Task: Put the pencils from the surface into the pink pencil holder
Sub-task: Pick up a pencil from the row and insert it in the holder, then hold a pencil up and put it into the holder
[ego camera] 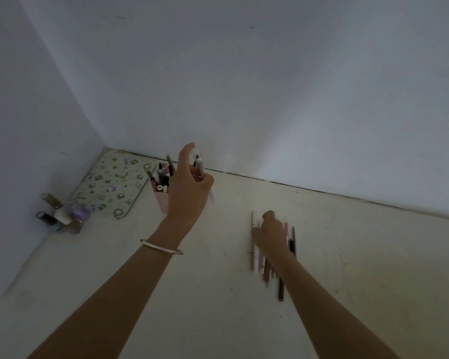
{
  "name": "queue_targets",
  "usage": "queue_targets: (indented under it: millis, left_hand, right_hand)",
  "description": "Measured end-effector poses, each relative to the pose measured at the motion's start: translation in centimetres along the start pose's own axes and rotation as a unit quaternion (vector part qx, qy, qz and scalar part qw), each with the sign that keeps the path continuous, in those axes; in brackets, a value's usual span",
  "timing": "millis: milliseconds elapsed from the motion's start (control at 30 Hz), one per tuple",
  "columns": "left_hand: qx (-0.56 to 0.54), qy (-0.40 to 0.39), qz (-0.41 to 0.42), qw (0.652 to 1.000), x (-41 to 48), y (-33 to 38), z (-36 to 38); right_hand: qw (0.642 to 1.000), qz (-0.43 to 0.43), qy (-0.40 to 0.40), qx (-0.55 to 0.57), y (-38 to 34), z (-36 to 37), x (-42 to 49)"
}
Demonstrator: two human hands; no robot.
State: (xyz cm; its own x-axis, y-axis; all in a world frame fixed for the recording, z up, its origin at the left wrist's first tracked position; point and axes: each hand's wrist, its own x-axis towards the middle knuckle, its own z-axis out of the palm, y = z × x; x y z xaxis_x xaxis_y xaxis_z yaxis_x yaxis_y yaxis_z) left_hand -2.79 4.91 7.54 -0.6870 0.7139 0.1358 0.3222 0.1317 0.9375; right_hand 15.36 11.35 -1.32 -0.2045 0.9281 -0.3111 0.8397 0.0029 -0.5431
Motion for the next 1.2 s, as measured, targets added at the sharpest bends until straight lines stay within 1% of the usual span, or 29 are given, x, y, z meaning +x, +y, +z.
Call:
queue_targets:
  millis: [67, 100, 167, 233, 300, 333, 433, 533, 567, 633, 733, 867, 1000, 1033, 1100, 1167, 1200]
  left_hand:
    - [0.055, 0.061, 0.059, 0.995, 1.3, 0.6, -1.3]
    - [0.087, 0.089, 0.089, 0.988, 2.2, 0.7, -2.0]
    - [0.132, 0.116, 0.129, 0.976, 3.7, 0.7, -2.9]
    - [0.188, 0.107, 0.165, 0.962, 4.7, 0.2, -3.3]
    - [0.281, 0.097, 0.197, 0.934, 5.2, -0.9, -3.0]
    - [0.327, 0.095, 0.2, 0.919, 5.4, -1.5, -2.8]
    - [0.428, 0.067, 0.172, 0.885, 5.7, -3.5, -2.3]
    - [0.479, 0.026, 0.162, 0.862, 5.6, -5.1, -2.4]
    - [0.479, 0.019, 0.158, 0.863, 5.6, -5.3, -2.6]
    - [0.457, 0.027, 0.144, 0.877, 5.6, -5.0, -3.1]
    - [0.405, 0.075, 0.144, 0.9, 6.0, -3.8, -4.7]
    - [0.336, 0.087, 0.134, 0.928, 6.1, -1.9, -6.8]
    - [0.295, 0.081, 0.146, 0.941, 5.1, -0.5, -7.0]
    - [0.288, 0.081, 0.158, 0.941, 4.7, -0.2, -6.8]
    - [0.272, 0.08, 0.188, 0.94, 3.6, 0.4, -5.6]
    - [0.252, 0.068, 0.21, 0.942, 2.3, 0.6, -3.5]
    - [0.246, 0.047, 0.206, 0.946, 1.5, 0.5, -2.2]
  right_hand:
    - [0.997, -0.007, 0.052, 0.058, -1.8, -2.0, 0.7]
    - [0.992, -0.026, 0.082, 0.097, -2.9, -3.0, 1.1]
    - [0.969, -0.076, 0.137, 0.191, -5.5, -5.0, 1.4]
    - [0.936, -0.118, 0.183, 0.276, -7.9, -6.4, 1.4]
    - [0.907, -0.147, 0.203, 0.338, -9.8, -7.0, 1.1]
    - [0.898, -0.155, 0.206, 0.355, -10.6, -7.0, 1.0]
    - [0.887, -0.169, 0.213, 0.374, -11.6, -6.4, 0.6]
    - [0.882, -0.185, 0.216, 0.376, -11.8, -5.2, 0.4]
    - [0.881, -0.191, 0.216, 0.376, -11.9, -4.7, 0.4]
    - [0.881, -0.21, 0.212, 0.367, -12.4, -3.6, 0.3]
    - [0.89, -0.258, 0.19, 0.325, -13.6, -1.4, 0.4]
    - [0.918, -0.288, 0.145, 0.233, -14.4, 1.9, 1.0]
    - [0.937, -0.317, 0.102, 0.103, -13.7, 4.1, 1.4]
    - [0.935, -0.329, 0.106, 0.082, -13.4, 4.3, 1.3]
    - [0.925, -0.346, 0.136, 0.083, -12.8, 3.7, 1.2]
    - [0.92, -0.325, 0.183, 0.122, -12.0, 2.0, 1.3]
    - [0.919, -0.305, 0.203, 0.144, -11.5, 0.8, 1.5]
